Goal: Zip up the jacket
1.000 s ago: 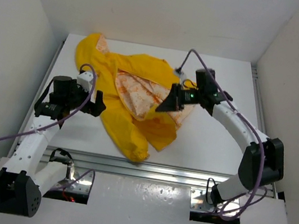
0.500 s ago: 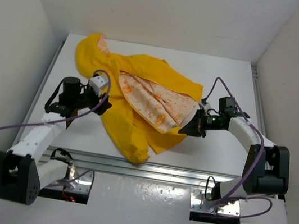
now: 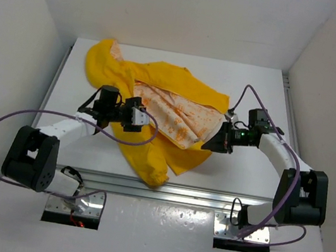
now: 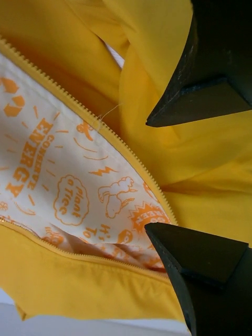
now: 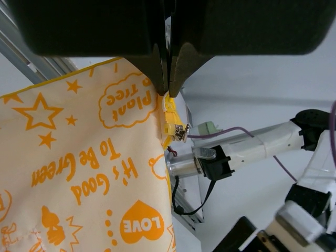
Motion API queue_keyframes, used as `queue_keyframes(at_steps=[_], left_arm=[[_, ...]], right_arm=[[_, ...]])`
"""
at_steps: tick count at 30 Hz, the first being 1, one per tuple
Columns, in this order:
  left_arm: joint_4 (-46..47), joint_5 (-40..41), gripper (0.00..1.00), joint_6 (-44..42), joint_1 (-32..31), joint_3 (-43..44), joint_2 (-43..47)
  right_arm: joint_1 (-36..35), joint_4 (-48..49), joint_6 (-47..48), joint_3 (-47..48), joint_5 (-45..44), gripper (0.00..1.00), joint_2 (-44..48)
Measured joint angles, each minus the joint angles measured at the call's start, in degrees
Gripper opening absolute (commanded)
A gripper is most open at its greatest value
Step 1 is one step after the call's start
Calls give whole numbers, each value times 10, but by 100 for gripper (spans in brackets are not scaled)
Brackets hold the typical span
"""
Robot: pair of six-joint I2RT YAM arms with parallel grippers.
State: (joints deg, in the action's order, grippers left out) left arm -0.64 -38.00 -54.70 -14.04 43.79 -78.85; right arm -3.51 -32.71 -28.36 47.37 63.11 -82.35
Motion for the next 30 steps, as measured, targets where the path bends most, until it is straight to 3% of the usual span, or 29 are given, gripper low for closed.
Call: queue_keyframes(at_steps=[9,12,20,24,30], left_arm=[[57,-10,79,-158,0,3,-104],[59,-17,75,-189,1,28,-135],[84,-32,44,-218,2,65,-176],[67,-39,20,-230,2,91,-191],[-6,-51,5,-231,5,125,-193]], right_arm=[[0,1,-12,18,17,0,-8],[0,1,-13,24,24,0,-13],[0,-11,-10,27,32,0,-24],[0,-18,-7,29,34,0,-35],[1,-60,45,57,23,0,-51]])
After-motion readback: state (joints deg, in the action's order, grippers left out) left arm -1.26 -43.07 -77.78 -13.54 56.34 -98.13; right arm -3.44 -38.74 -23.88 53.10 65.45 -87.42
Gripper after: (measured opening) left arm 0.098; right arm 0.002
